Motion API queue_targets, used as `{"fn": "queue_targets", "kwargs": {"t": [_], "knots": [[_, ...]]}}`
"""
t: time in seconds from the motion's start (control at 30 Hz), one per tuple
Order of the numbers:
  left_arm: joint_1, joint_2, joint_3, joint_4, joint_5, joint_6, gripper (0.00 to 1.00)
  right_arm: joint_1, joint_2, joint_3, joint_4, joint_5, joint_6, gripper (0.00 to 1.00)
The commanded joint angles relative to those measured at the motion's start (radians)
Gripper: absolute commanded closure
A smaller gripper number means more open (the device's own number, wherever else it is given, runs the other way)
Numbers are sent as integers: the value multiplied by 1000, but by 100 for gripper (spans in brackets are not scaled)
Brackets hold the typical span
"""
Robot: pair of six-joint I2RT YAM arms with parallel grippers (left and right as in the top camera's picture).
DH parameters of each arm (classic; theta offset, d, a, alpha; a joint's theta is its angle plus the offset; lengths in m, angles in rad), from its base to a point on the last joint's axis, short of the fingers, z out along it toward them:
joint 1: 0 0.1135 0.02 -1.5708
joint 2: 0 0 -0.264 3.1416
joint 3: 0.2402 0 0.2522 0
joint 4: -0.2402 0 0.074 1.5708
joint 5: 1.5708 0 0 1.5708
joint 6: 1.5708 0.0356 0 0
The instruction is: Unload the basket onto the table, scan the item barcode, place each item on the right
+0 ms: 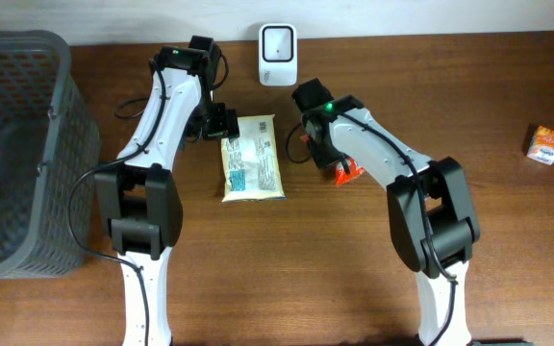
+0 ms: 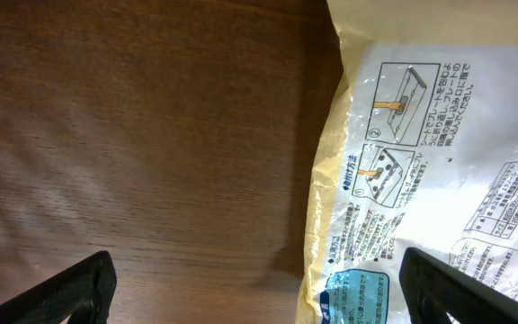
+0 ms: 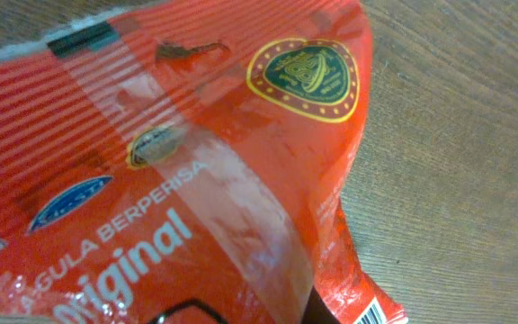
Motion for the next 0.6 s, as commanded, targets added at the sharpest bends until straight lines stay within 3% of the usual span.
{"fn": "queue_targets", "kwargs": {"t": [0.0, 0.07, 0.1, 0.13, 0.3, 0.43, 0.47, 0.57], "knots": [[0, -2, -10, -1, 4, -13, 1, -5, 20, 148, -144, -207, 30, 90], [0, -2, -10, -1, 4, -13, 1, -18, 20, 242, -216, -353, 11, 89], [0, -2, -10, -1, 4, -13, 1, -42, 20, 281, -239, -537, -62, 87], [0, -2, -10, -1, 4, -13, 1, -98, 22, 281, -243, -782, -117, 85], [0, -2, -10, -1, 4, -13, 1, -266, 23, 175, -193, -1229, -165, 85], [0, -2, -10, -1, 4, -13, 1, -356, 23, 15, -82, -1287, -154, 83], [0, -2, -10, -1, 4, -13, 1, -372, 23, -12, -76, -1265, -155, 73], [0, -2, -10, -1, 4, -13, 1, -374, 14, -14, -138, -1201, -260, 61]]}}
